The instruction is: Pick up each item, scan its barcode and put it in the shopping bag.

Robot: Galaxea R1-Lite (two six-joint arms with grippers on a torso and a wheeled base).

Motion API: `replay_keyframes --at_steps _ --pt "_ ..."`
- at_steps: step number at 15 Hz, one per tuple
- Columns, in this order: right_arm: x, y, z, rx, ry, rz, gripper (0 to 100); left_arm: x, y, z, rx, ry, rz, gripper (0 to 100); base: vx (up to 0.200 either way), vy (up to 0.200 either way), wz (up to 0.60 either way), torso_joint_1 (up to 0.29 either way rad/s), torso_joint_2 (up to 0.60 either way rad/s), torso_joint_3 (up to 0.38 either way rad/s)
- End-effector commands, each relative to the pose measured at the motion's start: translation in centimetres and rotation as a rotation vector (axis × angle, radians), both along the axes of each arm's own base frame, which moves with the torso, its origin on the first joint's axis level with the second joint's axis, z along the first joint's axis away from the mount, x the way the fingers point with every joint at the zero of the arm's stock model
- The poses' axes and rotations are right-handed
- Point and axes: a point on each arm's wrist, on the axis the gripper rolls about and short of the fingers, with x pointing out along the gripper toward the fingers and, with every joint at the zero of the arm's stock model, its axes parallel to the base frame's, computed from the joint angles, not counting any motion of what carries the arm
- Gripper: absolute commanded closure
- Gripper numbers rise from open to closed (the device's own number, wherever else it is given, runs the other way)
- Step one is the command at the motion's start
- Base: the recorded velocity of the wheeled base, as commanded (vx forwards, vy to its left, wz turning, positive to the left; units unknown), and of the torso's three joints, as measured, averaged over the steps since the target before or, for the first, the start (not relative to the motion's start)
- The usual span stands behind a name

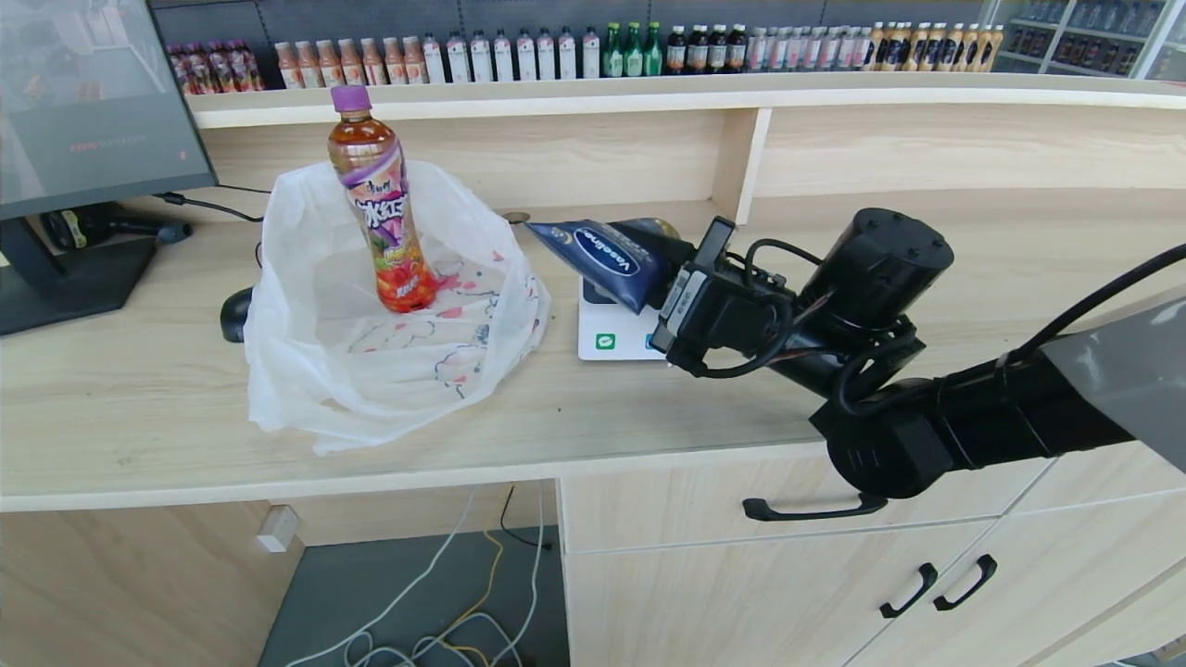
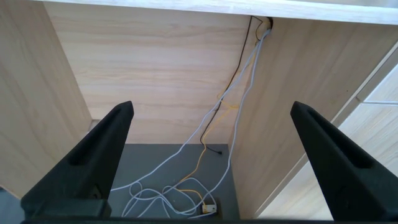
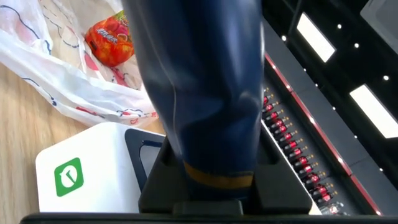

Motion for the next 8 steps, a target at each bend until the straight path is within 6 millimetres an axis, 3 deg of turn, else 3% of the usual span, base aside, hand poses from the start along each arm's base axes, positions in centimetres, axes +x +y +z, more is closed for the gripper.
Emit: replay_keyframes --at_steps 1,8 --pt "0.00 0.16 -0.28 -0.005 0.007 0.005 100 0.00 0.00 0.00 0.000 0.000 0.000 0 0.000 0.000 0.00 0.000 0.00 0.000" --pt "-0.03 0.14 -0.04 0.000 0.003 0.006 100 0.00 0.00 0.00 0.000 0.000 0.000 0 0.000 0.000 0.00 0.000 0.00 0.000"
